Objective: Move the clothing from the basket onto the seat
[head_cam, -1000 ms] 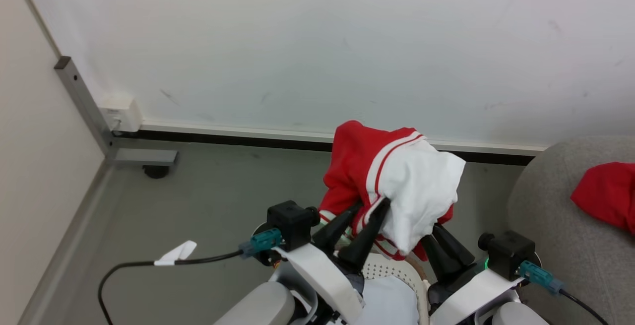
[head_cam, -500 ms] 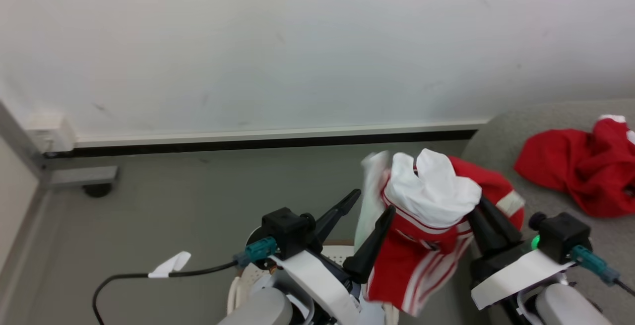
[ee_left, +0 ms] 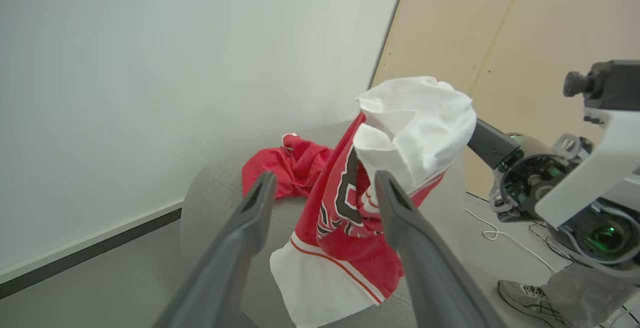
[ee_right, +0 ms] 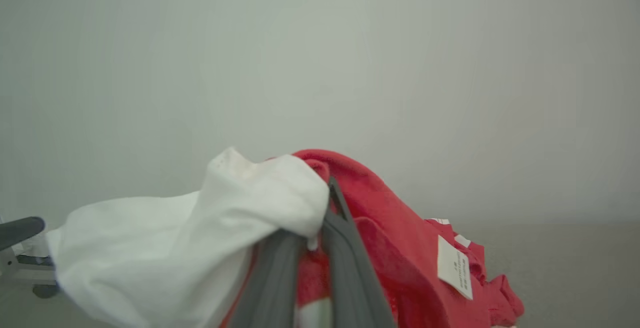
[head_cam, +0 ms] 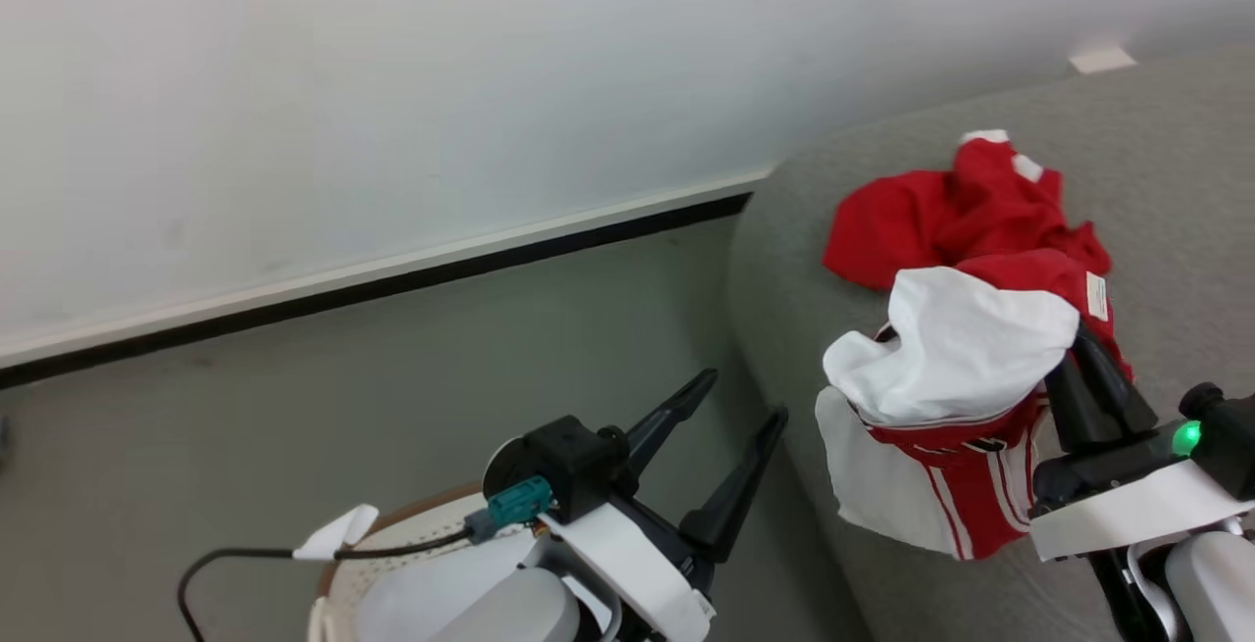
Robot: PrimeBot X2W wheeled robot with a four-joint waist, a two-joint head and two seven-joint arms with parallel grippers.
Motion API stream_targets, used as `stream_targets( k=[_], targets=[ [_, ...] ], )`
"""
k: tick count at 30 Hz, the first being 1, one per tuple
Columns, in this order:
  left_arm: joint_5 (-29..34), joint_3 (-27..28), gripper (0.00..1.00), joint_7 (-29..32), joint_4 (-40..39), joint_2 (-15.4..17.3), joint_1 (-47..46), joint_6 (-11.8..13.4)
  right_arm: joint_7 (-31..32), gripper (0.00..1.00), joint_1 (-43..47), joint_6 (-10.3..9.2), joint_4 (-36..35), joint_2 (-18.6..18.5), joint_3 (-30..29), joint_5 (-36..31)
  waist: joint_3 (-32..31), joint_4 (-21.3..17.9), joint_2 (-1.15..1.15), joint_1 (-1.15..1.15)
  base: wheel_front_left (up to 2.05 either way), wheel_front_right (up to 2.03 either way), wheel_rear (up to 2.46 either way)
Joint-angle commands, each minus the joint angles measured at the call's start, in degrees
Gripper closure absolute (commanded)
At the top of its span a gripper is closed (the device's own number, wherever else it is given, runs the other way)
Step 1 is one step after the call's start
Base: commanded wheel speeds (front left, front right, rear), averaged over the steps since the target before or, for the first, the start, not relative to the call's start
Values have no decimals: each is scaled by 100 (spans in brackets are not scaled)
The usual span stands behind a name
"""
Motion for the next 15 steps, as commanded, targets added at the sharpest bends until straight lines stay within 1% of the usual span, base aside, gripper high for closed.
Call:
stream_targets(
  k=[1,8,12,15],
  targets=[
    [76,5,0,-33,-6,41,-27,-3,-2,100,83,-13,-83,-28,-53,-33,113,-415,0,0,0,0,0],
    [287,-35,0,-71,107,41,-48,-25,-2,100,250,-13,-283,-32,-212,-131,143,-947,0,0,0,0,0],
    [404,-61,0,-74,179,41,-81,0,-2,100,281,-13,-335,-28,-191,-116,161,-1087,0,0,0,0,0],
    [477,-64,0,-80,229,30,-103,0,-2,100,266,-13,-366,-27,-212,-104,200,-1111,0,0,0,0,0]
  ],
)
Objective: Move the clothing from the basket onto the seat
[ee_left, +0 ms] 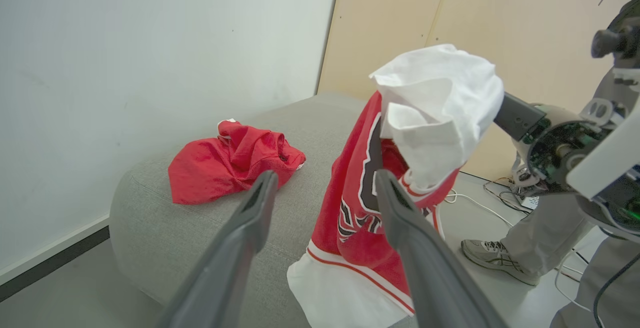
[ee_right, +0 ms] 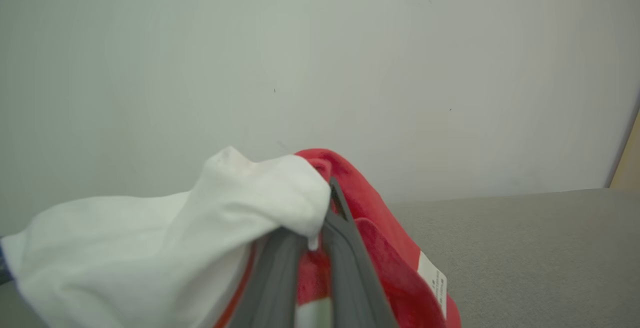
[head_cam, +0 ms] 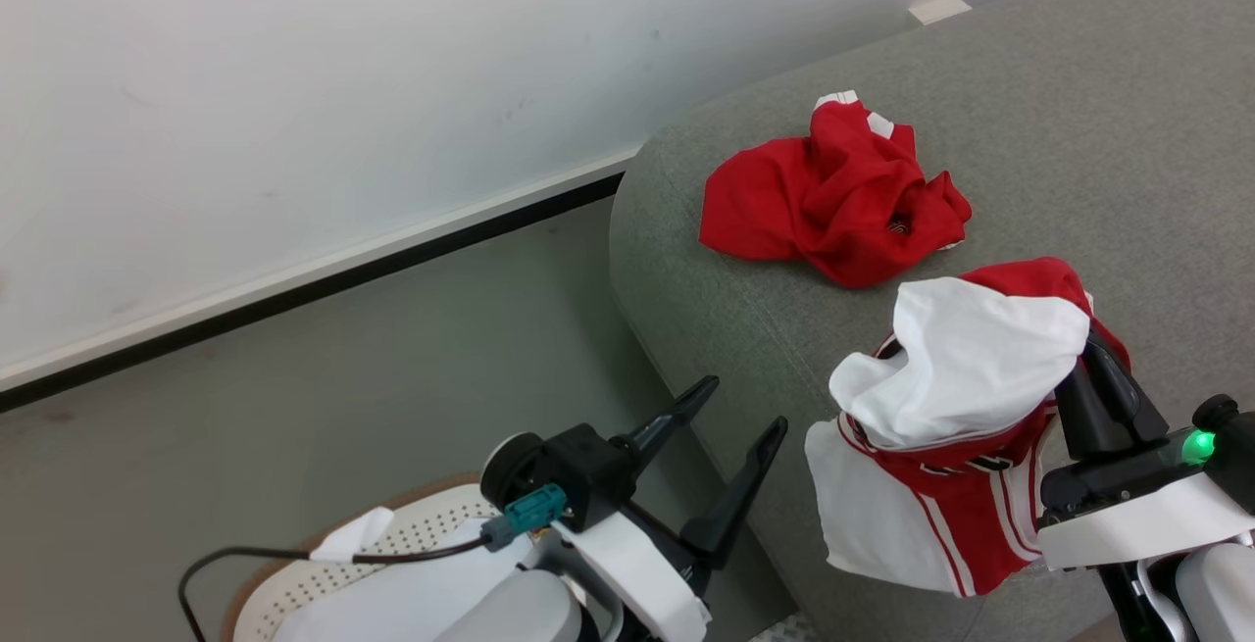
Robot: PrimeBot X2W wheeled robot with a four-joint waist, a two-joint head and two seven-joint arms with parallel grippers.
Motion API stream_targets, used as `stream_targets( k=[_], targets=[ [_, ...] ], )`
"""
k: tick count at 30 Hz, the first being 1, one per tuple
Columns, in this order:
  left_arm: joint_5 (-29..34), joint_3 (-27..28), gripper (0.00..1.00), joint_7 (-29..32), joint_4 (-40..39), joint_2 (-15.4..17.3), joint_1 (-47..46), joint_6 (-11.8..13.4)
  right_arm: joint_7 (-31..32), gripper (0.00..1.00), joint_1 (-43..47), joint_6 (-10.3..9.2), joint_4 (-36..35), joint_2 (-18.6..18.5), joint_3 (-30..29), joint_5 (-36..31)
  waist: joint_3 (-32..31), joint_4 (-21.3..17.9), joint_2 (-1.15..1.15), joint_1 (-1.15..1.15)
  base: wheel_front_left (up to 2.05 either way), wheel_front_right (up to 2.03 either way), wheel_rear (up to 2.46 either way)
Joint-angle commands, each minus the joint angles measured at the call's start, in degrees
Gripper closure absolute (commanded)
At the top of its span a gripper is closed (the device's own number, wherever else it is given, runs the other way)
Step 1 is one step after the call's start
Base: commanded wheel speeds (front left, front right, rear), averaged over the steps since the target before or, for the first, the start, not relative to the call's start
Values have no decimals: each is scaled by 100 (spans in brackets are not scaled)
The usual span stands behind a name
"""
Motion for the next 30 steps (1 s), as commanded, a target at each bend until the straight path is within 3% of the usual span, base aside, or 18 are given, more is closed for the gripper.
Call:
stream_targets(
  k=[1,7,11,23,27,30],
  targets=[
    [82,3,0,-15,40,30,-62,6,-2,100,7,-13,-44,2,-34,1,46,4,0,0,0,0,0],
    [138,-1,0,20,144,87,-178,13,-2,100,-326,-13,-114,-117,-173,-76,291,161,0,0,0,0,0],
    [204,-17,0,90,143,157,-299,16,-2,100,-864,-13,-5,-394,-215,30,567,296,0,0,0,0,0],
    [313,22,0,445,-171,525,-662,95,7,100,-2883,-13,1122,-1906,-879,751,1822,902,0,0,0,0,0],
    [365,53,0,543,-333,659,-746,140,4,100,-3413,-13,1741,-2001,-1129,681,2226,1010,0,0,0,0,0],
    [420,38,0,630,-451,712,-845,147,3,100,-3690,-13,2314,-1876,-1011,607,2498,1088,0,0,0,0,0]
  ],
)
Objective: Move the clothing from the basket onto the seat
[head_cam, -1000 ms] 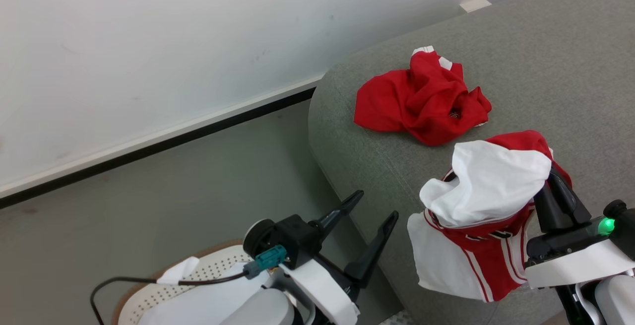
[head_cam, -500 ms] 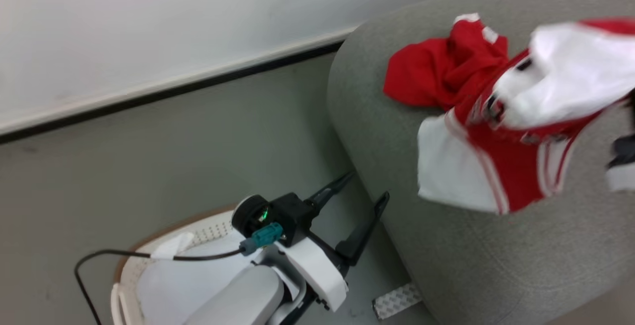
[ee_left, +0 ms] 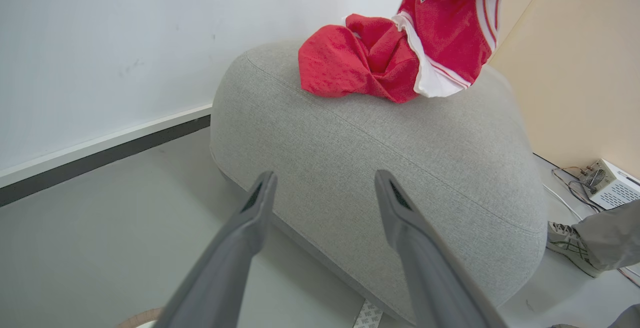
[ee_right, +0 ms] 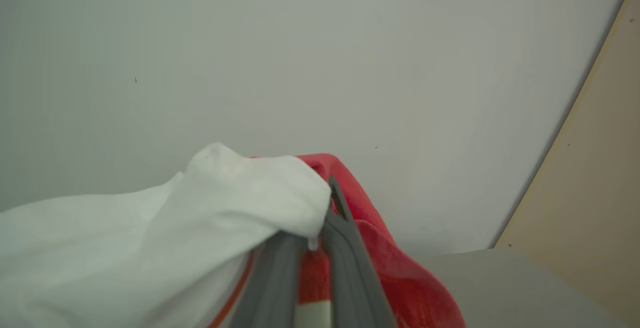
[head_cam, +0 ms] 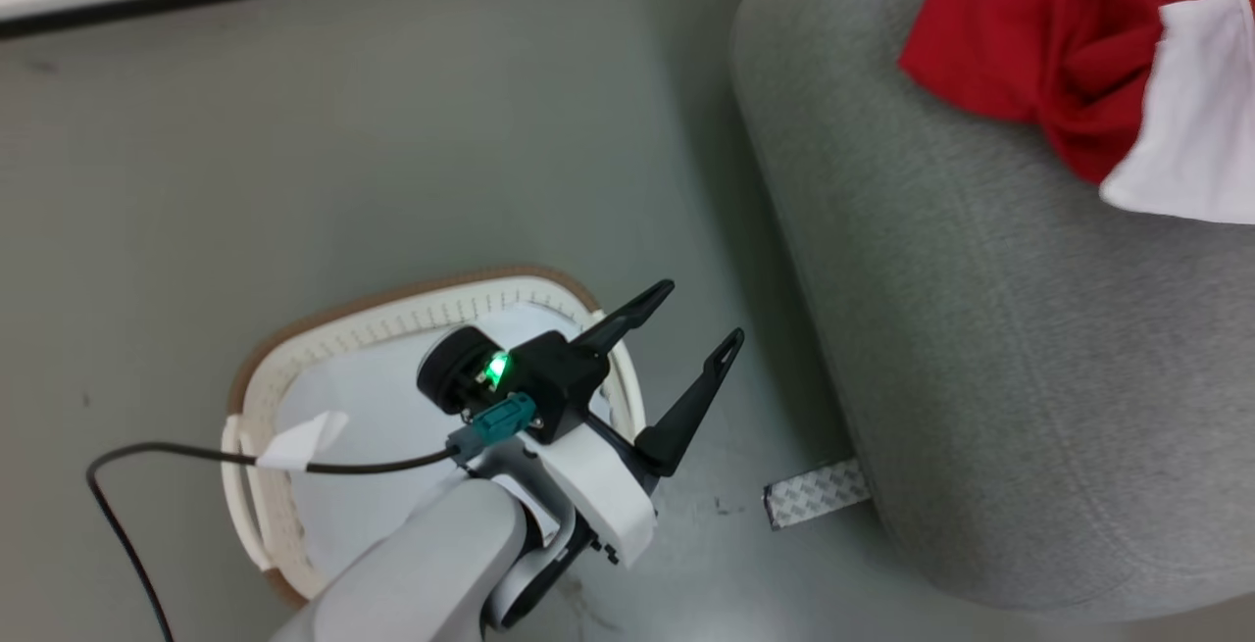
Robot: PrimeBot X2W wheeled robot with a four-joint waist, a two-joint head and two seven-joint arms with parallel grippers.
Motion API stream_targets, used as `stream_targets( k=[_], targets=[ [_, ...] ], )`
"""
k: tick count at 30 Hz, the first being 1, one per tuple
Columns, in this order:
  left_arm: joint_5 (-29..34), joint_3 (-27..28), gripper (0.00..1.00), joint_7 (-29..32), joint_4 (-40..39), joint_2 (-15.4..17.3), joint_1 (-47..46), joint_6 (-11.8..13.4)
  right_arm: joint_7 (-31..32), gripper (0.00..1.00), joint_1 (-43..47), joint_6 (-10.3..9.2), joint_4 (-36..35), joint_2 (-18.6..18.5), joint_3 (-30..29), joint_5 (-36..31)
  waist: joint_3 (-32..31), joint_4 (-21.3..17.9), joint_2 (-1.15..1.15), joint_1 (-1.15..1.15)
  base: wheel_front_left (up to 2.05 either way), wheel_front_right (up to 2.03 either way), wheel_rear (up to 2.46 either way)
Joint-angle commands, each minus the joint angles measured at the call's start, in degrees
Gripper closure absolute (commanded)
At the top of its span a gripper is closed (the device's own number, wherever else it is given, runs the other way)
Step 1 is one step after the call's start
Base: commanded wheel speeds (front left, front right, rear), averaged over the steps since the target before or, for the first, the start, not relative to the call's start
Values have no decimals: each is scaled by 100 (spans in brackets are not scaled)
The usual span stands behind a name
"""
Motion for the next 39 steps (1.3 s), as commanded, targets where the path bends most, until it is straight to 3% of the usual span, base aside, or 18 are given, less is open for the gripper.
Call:
stream_targets(
  k=[1,6,11,15,18,20,21,22,34,39],
  targets=[
    [87,-2,0,58,-87,58,-120,11,4,100,-164,-13,345,139,114,-39,428,201,0,-1,0,0,0],
    [157,-3,0,164,-207,141,-276,36,185,100,-356,-13,1354,405,636,-52,802,294,0,-1,0,0,0],
    [208,1,0,215,-277,209,-378,46,838,100,-440,-14,2116,610,1223,385,1032,310,0,-1,0,0,0],
    [186,8,0,180,-306,236,-381,65,1604,100,-401,-13,2259,592,1760,844,1058,303,0,-1,0,0,0],
    [138,24,0,146,-274,243,-341,88,1800,100,-418,-13,2182,475,2030,1170,980,271,0,-1,0,0,0],
    [106,30,0,125,-227,239,-297,101,1847,71,-411,-13,2115,408,2208,1324,881,248,0,-1,0,0,0],
    [103,21,0,97,-211,228,-274,107,1849,46,-390,-13,2091,363,2301,1393,816,240,0,-1,0,0,0],
    [86,16,0,82,-200,209,-252,118,1870,0,-366,-13,2062,318,2388,1443,748,235,0,-1,0,0,0],
    [-338,211,0,-358,203,135,350,258,2726,0,213,-13,1170,-489,3661,2343,-730,309,0,-1,0,0,0],
    [-532,435,0,-510,283,179,638,378,2457,0,322,-13,542,-920,3869,2498,-1384,475,0,-1,0,0,0]
  ],
)
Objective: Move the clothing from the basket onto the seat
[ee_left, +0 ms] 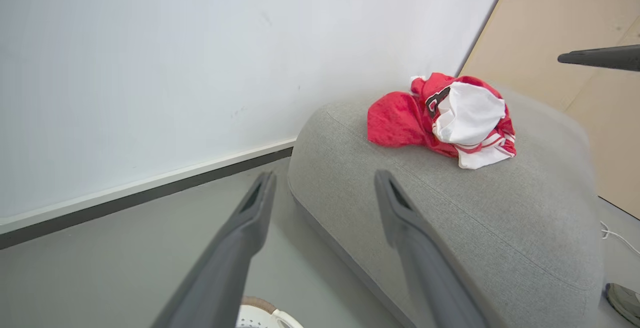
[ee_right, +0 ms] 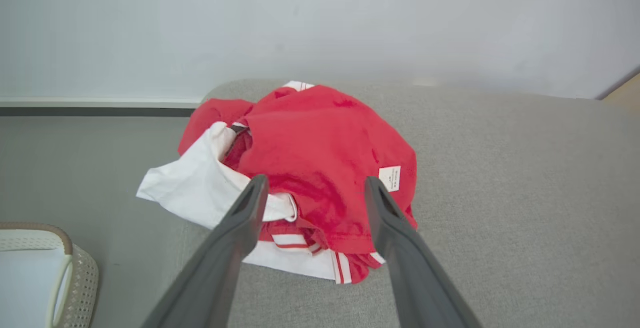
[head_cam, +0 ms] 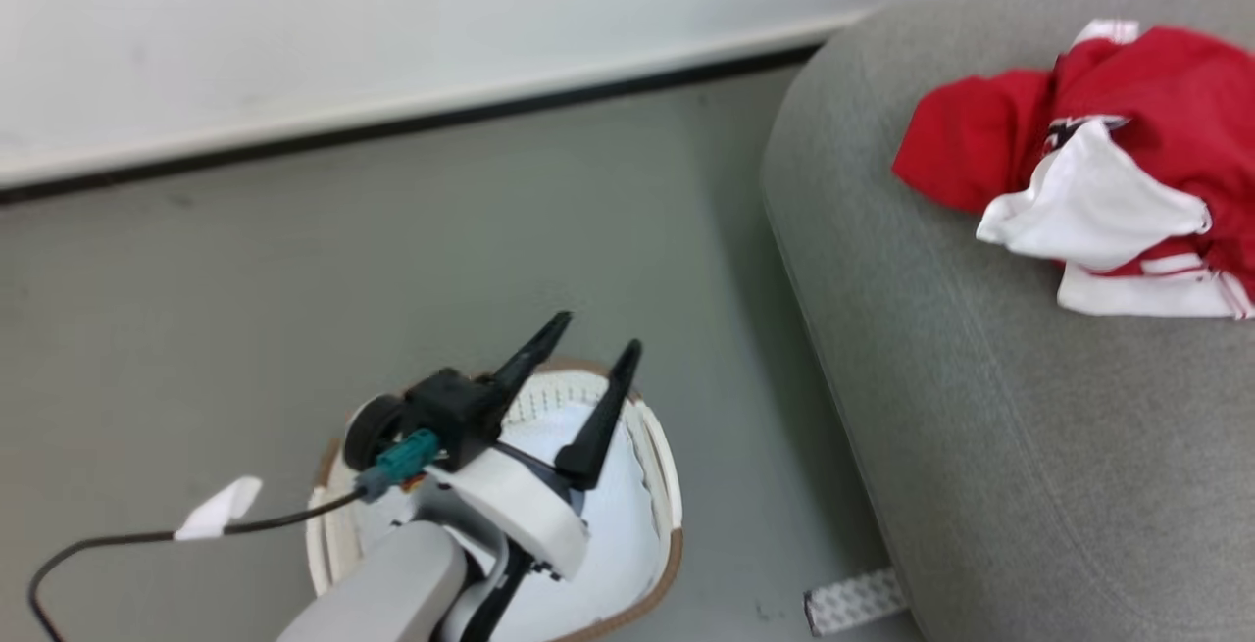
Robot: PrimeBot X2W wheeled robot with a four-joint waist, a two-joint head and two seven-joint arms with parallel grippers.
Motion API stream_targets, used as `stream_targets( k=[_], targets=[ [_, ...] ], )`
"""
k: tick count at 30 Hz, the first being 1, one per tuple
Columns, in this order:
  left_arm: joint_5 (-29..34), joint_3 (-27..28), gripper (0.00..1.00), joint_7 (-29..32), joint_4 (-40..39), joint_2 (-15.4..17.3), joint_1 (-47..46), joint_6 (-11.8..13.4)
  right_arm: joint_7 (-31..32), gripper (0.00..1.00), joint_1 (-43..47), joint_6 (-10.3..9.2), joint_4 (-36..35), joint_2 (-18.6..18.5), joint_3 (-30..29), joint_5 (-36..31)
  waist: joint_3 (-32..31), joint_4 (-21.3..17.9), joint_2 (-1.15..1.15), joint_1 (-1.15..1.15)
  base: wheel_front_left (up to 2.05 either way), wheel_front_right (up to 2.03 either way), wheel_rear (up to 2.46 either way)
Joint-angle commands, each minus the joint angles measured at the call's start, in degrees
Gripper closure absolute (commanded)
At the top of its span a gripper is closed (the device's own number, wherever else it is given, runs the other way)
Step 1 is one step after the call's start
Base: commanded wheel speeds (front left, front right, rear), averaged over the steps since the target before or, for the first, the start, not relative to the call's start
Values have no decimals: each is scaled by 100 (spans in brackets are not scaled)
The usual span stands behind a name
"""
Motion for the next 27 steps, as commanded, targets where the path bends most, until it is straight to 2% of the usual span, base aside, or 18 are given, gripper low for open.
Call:
stream_targets(
  k=[1,7,10,14,16,23,27],
  targets=[
    [-105,86,0,-72,24,59,141,45,-121,0,146,-13,-136,-86,21,98,-547,186,0,1,0,0,0],
    [-260,541,0,-142,-49,207,488,291,-771,0,365,-13,-774,-269,-103,186,-1164,450,0,1,0,0,0],
    [-235,779,0,-161,-99,341,657,437,-1331,0,522,-13,-998,-306,-175,-149,-1350,599,0,1,0,0,0],
    [-113,1102,0,-163,-220,466,920,655,-1990,0,983,-13,-1097,3,-528,-316,-1518,798,0,1,0,0,0],
    [-127,1329,0,-164,-305,480,1121,674,-2193,0,1216,-13,-1149,125,-723,-484,-1575,892,0,1,0,0,0],
    [208,2396,0,-164,-804,176,1895,570,-2492,0,2318,-13,-1349,1065,-1925,-1485,-1688,1124,0,1,0,0,0],
    [475,2846,0,-163,-849,-107,2274,467,-2491,0,3199,-13,-1775,1986,-2982,-2250,-1685,1210,0,1,0,0,0]
  ],
)
